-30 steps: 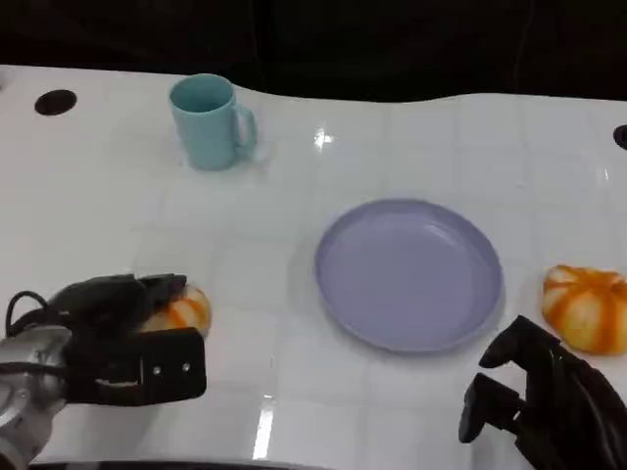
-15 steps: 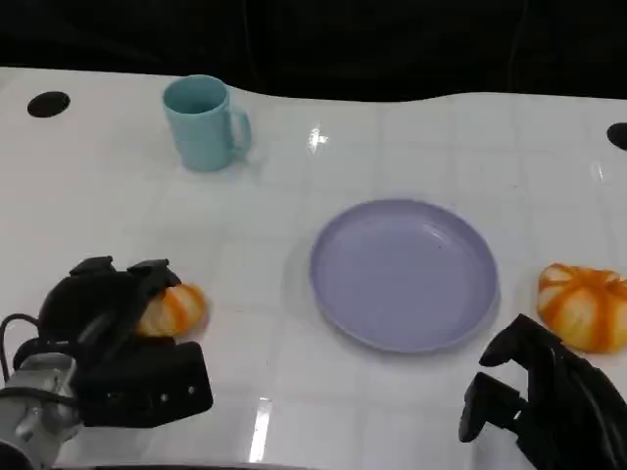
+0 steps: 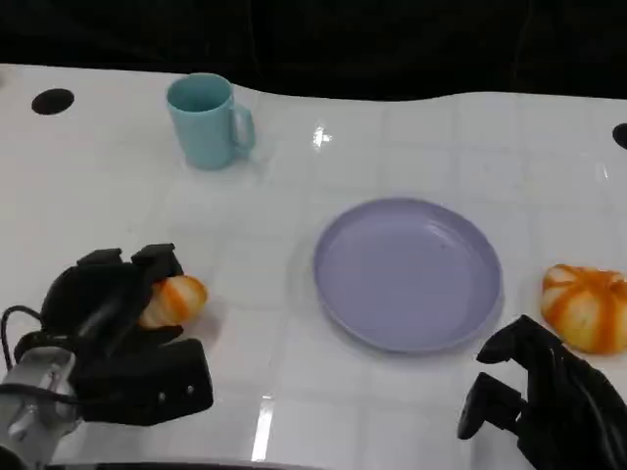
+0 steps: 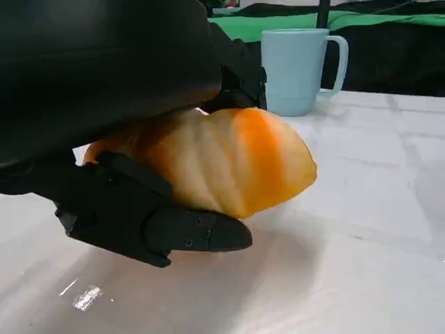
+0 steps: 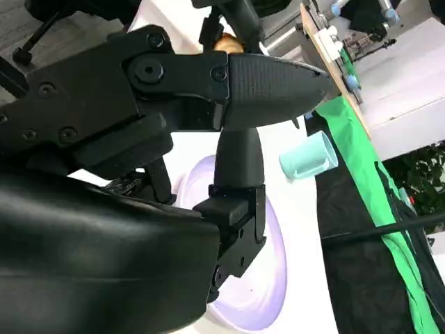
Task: Grasp the bread from the table and place it into the plate.
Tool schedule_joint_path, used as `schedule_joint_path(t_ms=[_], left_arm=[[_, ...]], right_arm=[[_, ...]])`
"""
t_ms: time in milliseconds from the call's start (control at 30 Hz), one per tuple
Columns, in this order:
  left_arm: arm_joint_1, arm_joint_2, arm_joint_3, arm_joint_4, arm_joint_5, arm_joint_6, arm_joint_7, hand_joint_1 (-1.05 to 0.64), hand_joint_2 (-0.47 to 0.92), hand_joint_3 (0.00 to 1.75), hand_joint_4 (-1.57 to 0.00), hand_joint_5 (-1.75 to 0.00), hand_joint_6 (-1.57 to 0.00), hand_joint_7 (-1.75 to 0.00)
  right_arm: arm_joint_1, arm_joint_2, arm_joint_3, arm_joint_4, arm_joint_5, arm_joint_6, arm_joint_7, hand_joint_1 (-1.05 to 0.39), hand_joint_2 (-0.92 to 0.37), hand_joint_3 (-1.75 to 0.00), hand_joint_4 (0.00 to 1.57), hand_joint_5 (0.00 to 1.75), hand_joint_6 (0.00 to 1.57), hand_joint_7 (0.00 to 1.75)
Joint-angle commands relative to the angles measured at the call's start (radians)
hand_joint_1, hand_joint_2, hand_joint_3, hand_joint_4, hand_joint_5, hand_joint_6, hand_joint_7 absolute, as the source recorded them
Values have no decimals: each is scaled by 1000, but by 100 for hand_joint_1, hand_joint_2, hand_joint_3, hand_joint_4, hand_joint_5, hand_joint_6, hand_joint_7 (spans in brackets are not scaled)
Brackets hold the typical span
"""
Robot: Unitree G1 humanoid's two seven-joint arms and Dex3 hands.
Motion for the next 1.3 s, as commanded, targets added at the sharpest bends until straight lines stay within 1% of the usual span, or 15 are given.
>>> schedule_joint_path(t_ms=[33,100,167,233,267,333,467,533,733,800,867,900,1000,1100,1300], left_arm=[[10,27,36,-96,-24,6,-49,-27,79,68,-80,-175,-58,-175],[11,25,47,-127,-27,17,-66,-28,84,59,-80,-175,-59,-175],[10,17,58,-152,-36,26,-76,-26,83,56,-80,-175,-59,-175],[9,6,66,-175,-48,34,-88,-25,83,55,-80,-175,-60,-175],[9,0,69,-187,-53,37,-95,-25,82,61,-82,-175,-62,-175],[4,-10,68,-209,-50,45,-101,-25,81,64,-83,-175,-63,-175],[-23,-37,59,-222,-34,49,-98,-22,68,76,-82,-175,-64,-175],[-42,-53,58,-219,-35,35,-94,-22,68,75,-84,-175,-62,-175],[-86,-92,59,-216,-43,32,-119,-22,69,81,-85,-175,-62,-175],[-116,-120,56,-209,-50,29,-132,-22,64,95,-86,-175,-64,-175],[-141,-144,53,-192,-55,11,-134,-22,64,99,-87,-175,-65,-175],[-154,-155,51,-179,-55,-5,-130,-21,61,108,-87,-175,-67,-175],[-187,-179,43,-147,-46,-38,-116,-21,53,120,-88,-175,-69,-175],[-219,-207,31,-119,-36,-44,-110,-21,49,122,-89,-175,-69,-175],[-279,-251,-14,-54,6,-72,-64,-22,50,117,-92,-175,-67,-175]], right_arm=[[-5,-13,-8,0,7,4,-2,-52,-91,-54,66,175,35,175],[-11,-12,-12,7,18,7,4,-52,-92,-54,67,175,35,175],[-18,-9,-16,14,31,11,8,-54,-90,-54,71,175,42,175],[-22,-10,-15,19,29,6,10,-55,-89,-53,73,175,45,175],[-23,-12,-14,20,25,3,10,-56,-90,-53,74,175,46,175],[-25,-13,-12,22,21,1,10,-56,-89,-54,75,175,47,175],[-29,-13,-12,38,18,-14,20,-57,-89,-54,77,175,49,175],[-31,-12,-13,46,20,-17,26,-57,-89,-55,78,175,48,175],[-30,-11,-12,50,13,-24,29,-57,-88,-58,79,175,49,175],[-30,-14,-12,52,10,-29,34,-59,-87,-59,80,175,50,175],[-31,-18,-12,55,6,-34,37,-58,-88,-60,80,175,50,175],[-31,-20,-13,56,6,-35,38,-58,-88,-61,80,175,50,175],[-33,-21,-17,61,12,-36,46,-58,-86,-62,80,175,50,175],[-32,-21,-20,61,16,-33,49,-58,-85,-63,80,175,50,175],[-31,-19,-19,51,20,-15,39,-58,-83,-66,79,175,49,175]])
